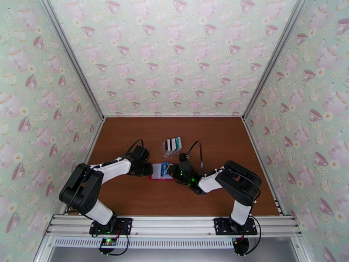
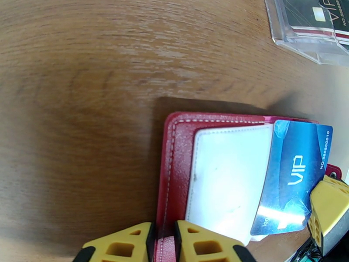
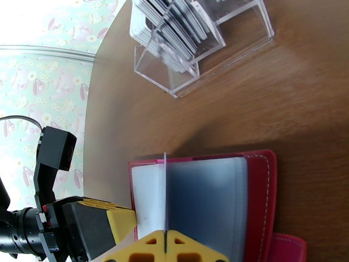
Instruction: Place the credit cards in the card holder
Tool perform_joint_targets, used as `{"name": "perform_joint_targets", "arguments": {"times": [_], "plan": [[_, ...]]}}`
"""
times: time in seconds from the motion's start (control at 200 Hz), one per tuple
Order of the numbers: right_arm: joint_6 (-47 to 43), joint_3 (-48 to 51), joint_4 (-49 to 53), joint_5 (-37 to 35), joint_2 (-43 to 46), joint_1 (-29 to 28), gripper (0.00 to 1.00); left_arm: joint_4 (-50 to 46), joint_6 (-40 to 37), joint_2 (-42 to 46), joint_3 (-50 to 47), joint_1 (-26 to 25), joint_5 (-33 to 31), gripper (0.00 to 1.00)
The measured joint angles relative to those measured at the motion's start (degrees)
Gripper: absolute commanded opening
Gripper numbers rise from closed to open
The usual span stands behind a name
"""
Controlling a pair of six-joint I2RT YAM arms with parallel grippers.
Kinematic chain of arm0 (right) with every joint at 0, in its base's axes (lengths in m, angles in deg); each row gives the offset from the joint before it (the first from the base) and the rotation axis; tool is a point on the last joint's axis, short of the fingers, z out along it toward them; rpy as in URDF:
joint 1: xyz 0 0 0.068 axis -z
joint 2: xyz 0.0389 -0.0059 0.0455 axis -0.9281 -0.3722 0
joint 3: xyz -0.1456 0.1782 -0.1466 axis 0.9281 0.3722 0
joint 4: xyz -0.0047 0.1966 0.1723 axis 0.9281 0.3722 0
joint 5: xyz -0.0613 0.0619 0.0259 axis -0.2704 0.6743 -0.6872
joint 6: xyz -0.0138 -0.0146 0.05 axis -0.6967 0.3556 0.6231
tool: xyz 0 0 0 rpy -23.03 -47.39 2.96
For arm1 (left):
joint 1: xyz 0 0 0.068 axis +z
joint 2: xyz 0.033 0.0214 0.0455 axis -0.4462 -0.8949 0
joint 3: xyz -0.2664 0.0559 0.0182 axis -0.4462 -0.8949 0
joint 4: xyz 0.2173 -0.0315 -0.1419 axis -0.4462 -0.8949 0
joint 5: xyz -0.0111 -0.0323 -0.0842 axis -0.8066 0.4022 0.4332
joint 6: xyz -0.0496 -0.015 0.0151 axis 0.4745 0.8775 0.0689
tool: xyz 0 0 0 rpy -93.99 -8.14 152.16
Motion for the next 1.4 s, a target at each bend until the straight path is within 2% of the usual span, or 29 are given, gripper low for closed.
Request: {"name": "perform_joint_targets", "arguments": {"times": [1.402], "plan": [[1.9, 3.2, -4.5, -3.7, -1.2, -2.3, 0.0, 6.2, 4.2, 0.6, -3.3, 0.0, 1.4, 0.23]]}}
